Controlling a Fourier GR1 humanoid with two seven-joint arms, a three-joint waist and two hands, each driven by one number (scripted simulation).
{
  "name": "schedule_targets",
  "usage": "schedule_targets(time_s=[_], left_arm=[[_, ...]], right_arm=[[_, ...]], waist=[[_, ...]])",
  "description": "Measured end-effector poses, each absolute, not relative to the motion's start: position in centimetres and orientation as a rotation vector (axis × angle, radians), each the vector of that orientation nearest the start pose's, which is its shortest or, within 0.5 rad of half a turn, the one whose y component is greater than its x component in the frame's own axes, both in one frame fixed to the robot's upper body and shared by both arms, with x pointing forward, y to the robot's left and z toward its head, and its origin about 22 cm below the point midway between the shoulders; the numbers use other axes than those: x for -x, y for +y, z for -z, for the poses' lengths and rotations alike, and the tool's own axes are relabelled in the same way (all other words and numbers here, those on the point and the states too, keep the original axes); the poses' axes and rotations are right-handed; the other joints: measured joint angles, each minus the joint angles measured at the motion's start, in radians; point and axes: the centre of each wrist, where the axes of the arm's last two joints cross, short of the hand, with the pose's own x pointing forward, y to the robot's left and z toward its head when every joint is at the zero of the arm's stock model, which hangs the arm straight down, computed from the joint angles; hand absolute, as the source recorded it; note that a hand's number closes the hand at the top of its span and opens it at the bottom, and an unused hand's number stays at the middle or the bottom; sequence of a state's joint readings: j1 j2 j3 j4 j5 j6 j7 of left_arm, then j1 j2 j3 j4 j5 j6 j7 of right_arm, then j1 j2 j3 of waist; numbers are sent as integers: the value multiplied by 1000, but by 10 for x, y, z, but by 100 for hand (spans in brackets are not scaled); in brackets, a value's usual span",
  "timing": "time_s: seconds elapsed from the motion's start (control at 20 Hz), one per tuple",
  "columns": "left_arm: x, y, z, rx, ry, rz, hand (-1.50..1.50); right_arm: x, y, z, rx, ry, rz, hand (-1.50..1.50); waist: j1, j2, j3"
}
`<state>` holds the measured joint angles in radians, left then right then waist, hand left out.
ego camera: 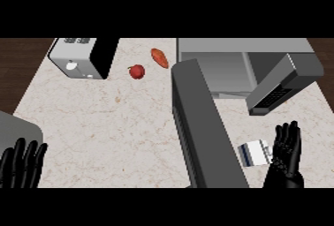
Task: Pick up the milk, place it into the microwave and close the microwave
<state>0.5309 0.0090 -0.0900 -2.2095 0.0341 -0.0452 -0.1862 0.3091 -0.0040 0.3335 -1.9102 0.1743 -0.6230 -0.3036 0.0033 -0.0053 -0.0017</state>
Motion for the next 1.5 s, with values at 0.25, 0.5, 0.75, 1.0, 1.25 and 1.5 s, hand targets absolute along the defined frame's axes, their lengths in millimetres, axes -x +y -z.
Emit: schedule_targets(time_s=[0.25,0.5,0.75,1.0,1.25,1.5], left_arm=[[-107,246,-65,-72,-1914,-58,-150],[-100,248,-62,-77,-1919,-58,-150],[-103,246,-61,-75,-1915,-58,-150],[-96,250,-60,-68,-1917,-55,-150],[-94,246,-61,-71,-1914,-60,-150],[-91,248,-57,-78,-1915,-69,-150]], right_arm=[[-172,-190,-5,510,-1909,263,-150],[-176,-211,17,575,-1879,255,-150],[-166,-232,37,621,-1845,245,-150],[-159,-259,55,623,-1814,226,-150],[-156,-268,76,607,-1773,204,-150],[-156,-282,90,600,-1745,190,-150]], waist=[[1,0,0],[2,0,0],[-1,1,1],[0,2,1],[0,3,1],[1,3,1]])
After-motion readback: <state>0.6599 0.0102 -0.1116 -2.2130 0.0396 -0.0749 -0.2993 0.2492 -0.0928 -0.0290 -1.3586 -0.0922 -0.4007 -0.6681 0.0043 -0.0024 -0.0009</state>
